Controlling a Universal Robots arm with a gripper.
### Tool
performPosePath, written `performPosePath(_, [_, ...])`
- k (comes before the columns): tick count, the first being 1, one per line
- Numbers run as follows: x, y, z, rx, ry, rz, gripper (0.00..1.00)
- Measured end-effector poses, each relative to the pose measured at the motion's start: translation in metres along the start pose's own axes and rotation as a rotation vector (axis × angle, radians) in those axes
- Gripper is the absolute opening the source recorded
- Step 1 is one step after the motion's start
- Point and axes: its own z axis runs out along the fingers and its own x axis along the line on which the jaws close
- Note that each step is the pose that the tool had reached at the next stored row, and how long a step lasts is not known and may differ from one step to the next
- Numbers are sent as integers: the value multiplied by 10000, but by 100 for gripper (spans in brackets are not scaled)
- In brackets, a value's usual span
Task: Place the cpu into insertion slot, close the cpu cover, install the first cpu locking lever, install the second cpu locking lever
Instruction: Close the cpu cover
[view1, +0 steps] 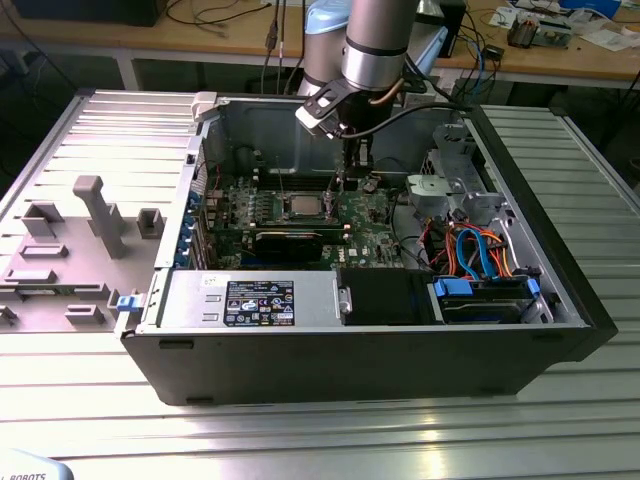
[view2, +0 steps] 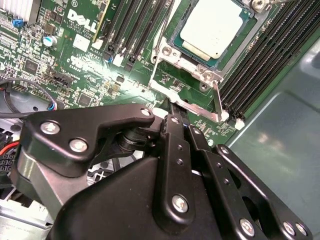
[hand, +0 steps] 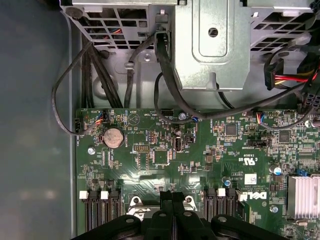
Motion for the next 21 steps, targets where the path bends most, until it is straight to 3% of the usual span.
performPosePath(12, [0, -99, 6, 1, -1, 0, 11])
performPosePath(21, [0, -112, 9, 0, -2, -1, 11])
